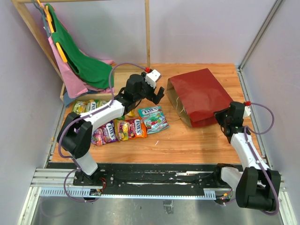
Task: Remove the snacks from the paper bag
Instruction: Adjust the paper bag at the center of the board.
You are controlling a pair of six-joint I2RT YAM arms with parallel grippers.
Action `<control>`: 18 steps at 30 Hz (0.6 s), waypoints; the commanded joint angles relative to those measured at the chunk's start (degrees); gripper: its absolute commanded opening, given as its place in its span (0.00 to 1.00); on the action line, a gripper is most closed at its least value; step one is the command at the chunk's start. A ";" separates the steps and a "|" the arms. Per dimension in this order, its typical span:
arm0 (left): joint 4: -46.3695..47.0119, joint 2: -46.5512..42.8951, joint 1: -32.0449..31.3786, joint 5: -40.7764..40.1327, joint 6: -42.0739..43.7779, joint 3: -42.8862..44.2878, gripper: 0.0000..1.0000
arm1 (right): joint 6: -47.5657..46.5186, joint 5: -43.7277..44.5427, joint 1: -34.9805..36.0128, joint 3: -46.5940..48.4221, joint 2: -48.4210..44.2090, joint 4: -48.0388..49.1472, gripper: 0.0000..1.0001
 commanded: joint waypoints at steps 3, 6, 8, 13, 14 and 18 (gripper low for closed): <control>2.21 -3.16 -0.02 -1.12 0.86 -0.69 1.00 | -5.85 -3.40 -3.87 2.71 0.50 3.91 0.04; 2.02 -3.49 -0.02 -1.15 1.05 -0.65 1.00 | -8.20 -11.09 -6.66 4.67 5.23 11.86 0.02; 1.88 -3.65 0.03 -1.29 1.18 -0.66 1.00 | -8.86 -19.39 -9.24 9.08 11.82 13.87 0.01; 0.88 -3.79 0.06 -1.41 0.89 -0.29 1.00 | -18.29 -43.12 -11.58 30.06 35.44 5.35 0.01; 0.71 -3.94 0.07 -1.28 0.88 -0.31 1.00 | -20.91 -46.04 -11.37 35.71 39.76 0.91 0.01; -0.05 -3.55 0.16 -1.53 1.14 -0.13 1.00 | -23.50 -52.68 -10.92 44.35 49.85 1.22 0.01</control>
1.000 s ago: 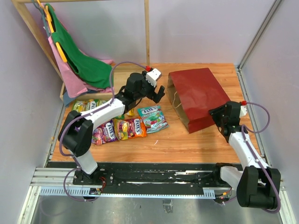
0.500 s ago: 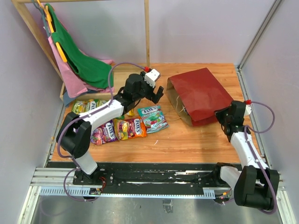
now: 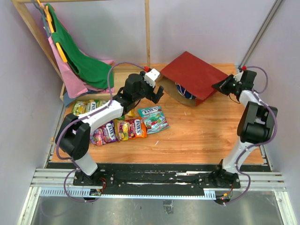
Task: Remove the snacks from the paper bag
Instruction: Adjust the paper bag at the center of the board.
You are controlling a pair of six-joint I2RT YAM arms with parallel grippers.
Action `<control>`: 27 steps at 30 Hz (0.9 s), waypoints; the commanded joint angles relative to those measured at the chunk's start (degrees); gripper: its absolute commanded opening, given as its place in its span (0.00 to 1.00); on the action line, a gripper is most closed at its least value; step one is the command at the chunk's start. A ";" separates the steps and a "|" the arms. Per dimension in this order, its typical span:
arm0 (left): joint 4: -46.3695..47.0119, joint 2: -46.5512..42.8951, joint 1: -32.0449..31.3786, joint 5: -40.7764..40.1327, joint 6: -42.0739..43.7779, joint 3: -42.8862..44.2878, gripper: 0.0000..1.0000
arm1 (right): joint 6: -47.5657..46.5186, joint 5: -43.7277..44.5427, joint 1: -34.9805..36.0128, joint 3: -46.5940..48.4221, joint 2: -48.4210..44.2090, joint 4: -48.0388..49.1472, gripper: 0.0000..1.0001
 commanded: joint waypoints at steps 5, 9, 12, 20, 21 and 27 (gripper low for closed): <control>-1.22 -2.21 0.30 -1.89 1.20 -0.17 1.00 | -13.20 -13.91 0.51 9.51 7.47 -7.03 0.01; 0.01 -2.87 1.25 -1.52 -0.25 -1.41 1.00 | -22.19 -11.14 0.51 19.64 8.89 -20.81 0.01; 0.02 -2.24 1.94 -2.58 -1.66 -0.51 1.00 | -28.65 -7.26 0.39 31.45 12.77 -33.15 0.01; -4.60 2.63 2.20 -10.46 -7.03 7.31 1.00 | -28.73 -3.79 -0.92 47.88 21.69 -40.77 0.03; -5.93 4.17 2.16 -12.48 -8.12 9.18 1.00 | -28.28 -4.06 -1.08 48.84 22.87 -40.51 0.03; -8.15 13.40 2.29 -13.59 -16.52 18.05 1.00 | -27.85 -6.68 -1.14 53.25 28.15 -40.55 0.03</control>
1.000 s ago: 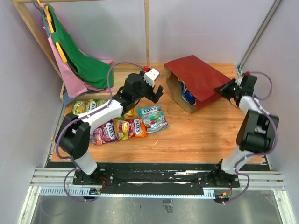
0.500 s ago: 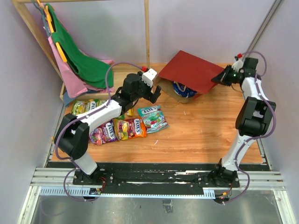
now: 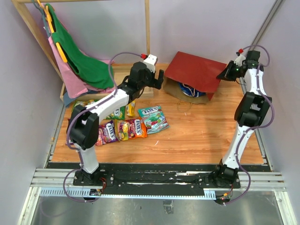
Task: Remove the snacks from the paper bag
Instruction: Adjust the paper bag at the center of the board.
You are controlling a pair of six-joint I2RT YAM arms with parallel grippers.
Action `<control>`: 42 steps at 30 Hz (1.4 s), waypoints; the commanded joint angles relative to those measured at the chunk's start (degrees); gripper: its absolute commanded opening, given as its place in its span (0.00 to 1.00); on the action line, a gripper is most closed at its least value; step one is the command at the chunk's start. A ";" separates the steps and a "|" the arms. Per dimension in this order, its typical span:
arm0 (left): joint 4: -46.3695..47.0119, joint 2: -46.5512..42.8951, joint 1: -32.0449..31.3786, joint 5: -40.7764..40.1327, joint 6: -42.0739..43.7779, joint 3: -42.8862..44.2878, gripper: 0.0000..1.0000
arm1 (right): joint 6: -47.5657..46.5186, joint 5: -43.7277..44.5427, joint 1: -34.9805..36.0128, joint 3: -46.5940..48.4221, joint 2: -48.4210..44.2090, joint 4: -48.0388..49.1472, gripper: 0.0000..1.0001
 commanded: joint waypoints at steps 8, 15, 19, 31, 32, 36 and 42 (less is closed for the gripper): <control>-11.19 20.45 0.59 1.50 -16.62 24.58 1.00 | 0.48 -2.71 -0.43 -2.24 0.65 2.48 0.01; -11.49 25.23 0.59 -0.53 -21.12 30.29 0.99 | 1.16 -3.94 -0.37 -3.55 -0.74 4.27 0.01; -11.58 26.47 0.67 -1.43 -21.39 31.20 0.85 | 1.73 -4.42 -0.32 -4.62 -1.75 5.38 0.01; -9.25 26.58 0.76 0.59 -20.74 29.55 0.12 | 2.48 -4.92 0.00 -6.19 -3.01 6.61 0.01; -9.23 26.56 0.76 0.50 -20.58 29.39 0.03 | 2.53 -4.91 0.04 -6.27 -3.22 6.75 0.01; -9.22 25.31 0.76 -0.02 -20.05 27.57 0.01 | 2.53 -5.00 0.42 -6.79 -3.67 6.94 0.01; -5.36 17.72 0.76 -0.17 -19.81 16.71 0.01 | 2.01 -4.64 1.95 -10.95 -5.76 8.07 0.01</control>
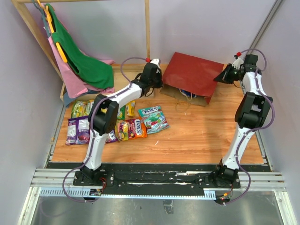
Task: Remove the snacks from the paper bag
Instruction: Adjust the paper bag at the center of the board.
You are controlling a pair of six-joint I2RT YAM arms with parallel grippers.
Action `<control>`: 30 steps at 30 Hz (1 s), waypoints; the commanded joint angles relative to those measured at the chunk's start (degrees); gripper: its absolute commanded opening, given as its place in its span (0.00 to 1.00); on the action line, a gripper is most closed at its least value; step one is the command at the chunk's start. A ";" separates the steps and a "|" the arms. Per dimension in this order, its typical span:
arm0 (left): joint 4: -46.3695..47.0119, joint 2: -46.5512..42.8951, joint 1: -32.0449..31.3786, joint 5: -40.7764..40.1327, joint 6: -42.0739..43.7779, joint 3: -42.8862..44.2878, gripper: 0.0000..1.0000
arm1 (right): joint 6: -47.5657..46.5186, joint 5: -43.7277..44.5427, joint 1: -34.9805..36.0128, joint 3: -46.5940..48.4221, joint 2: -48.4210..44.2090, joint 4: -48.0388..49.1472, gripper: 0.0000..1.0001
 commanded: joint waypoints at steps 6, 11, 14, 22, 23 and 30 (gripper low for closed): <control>11.40 -16.32 -1.04 0.94 -2.24 -22.04 0.00 | -0.64 -0.82 4.50 -4.74 -4.80 1.92 0.02; 12.83 -20.42 -3.96 -2.38 -2.39 -26.75 0.01 | -1.43 -2.18 5.64 1.19 -1.07 -1.37 0.03; 10.21 -21.61 -4.05 -5.72 -1.29 -25.87 0.08 | -3.80 -0.16 5.60 4.11 -0.20 -5.46 0.01; 2.24 -18.02 -1.94 -11.14 3.37 -15.61 0.98 | -0.80 2.61 2.08 -11.14 -8.91 2.58 0.00; 1.87 -17.59 -1.90 -11.40 3.82 -14.61 0.99 | -0.67 3.25 1.36 -11.68 -9.32 2.78 0.00; -0.23 -12.46 -1.89 -11.30 6.70 -7.00 0.97 | 1.88 0.73 -1.36 -8.25 -6.43 3.11 0.01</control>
